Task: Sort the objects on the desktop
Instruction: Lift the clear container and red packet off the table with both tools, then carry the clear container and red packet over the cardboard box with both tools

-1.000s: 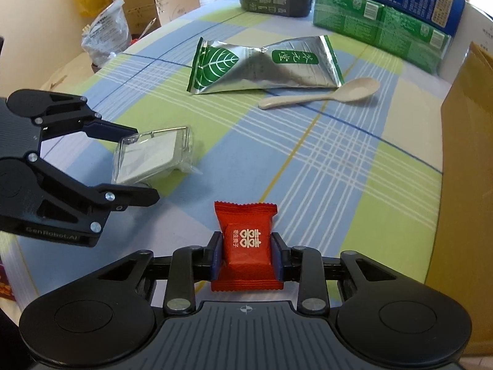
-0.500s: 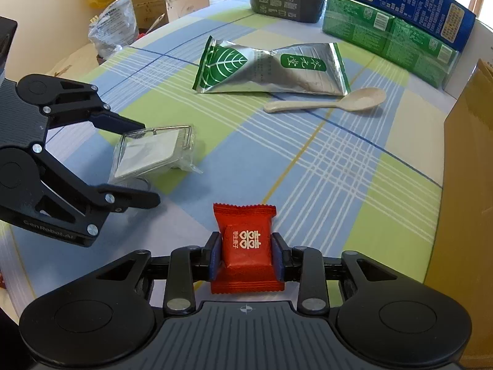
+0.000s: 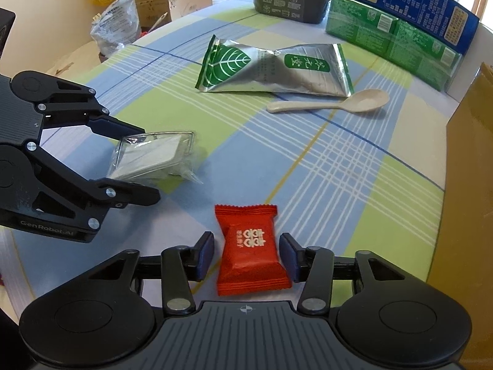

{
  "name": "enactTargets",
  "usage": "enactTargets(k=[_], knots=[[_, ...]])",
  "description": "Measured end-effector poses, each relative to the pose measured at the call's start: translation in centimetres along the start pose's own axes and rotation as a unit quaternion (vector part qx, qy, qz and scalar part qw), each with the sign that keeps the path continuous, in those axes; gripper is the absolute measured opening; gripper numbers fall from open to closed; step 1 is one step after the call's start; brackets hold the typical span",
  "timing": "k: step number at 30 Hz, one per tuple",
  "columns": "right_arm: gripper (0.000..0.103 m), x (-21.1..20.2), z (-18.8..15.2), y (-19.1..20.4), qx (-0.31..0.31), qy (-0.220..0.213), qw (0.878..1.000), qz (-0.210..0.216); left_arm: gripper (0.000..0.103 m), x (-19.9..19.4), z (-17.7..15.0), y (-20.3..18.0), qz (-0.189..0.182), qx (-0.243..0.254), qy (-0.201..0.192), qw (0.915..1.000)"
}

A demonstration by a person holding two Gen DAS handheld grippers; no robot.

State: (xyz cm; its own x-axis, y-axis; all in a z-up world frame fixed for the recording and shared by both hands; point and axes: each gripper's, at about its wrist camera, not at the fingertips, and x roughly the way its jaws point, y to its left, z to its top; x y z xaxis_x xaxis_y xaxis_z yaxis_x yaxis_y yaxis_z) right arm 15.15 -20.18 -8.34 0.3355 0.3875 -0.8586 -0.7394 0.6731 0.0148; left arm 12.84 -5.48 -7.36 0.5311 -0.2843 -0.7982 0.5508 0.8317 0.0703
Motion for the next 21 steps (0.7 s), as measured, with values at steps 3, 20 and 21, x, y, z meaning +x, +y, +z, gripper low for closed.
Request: enactTargets(k=[3,20,21], knots=[[0.029,0.0,0.1,-0.1,0.011,-0.001,1.000,-0.003,0.054,0.0,0.1,0.1,0.005,-0.005,0.001,1.0000],[0.026,-4.7,-0.5,-1.2,0.108,-0.075,0.991,-0.007,0.054,-2.9,0.7,0.6,0.055,-0.078,-0.009,0.9954],[0.026,-5.1,-0.7,-1.2,0.114,-0.080,0.990,-0.009,0.054,-3.1,0.7,0.5,0.058,-0.086,-0.009,0.9946]])
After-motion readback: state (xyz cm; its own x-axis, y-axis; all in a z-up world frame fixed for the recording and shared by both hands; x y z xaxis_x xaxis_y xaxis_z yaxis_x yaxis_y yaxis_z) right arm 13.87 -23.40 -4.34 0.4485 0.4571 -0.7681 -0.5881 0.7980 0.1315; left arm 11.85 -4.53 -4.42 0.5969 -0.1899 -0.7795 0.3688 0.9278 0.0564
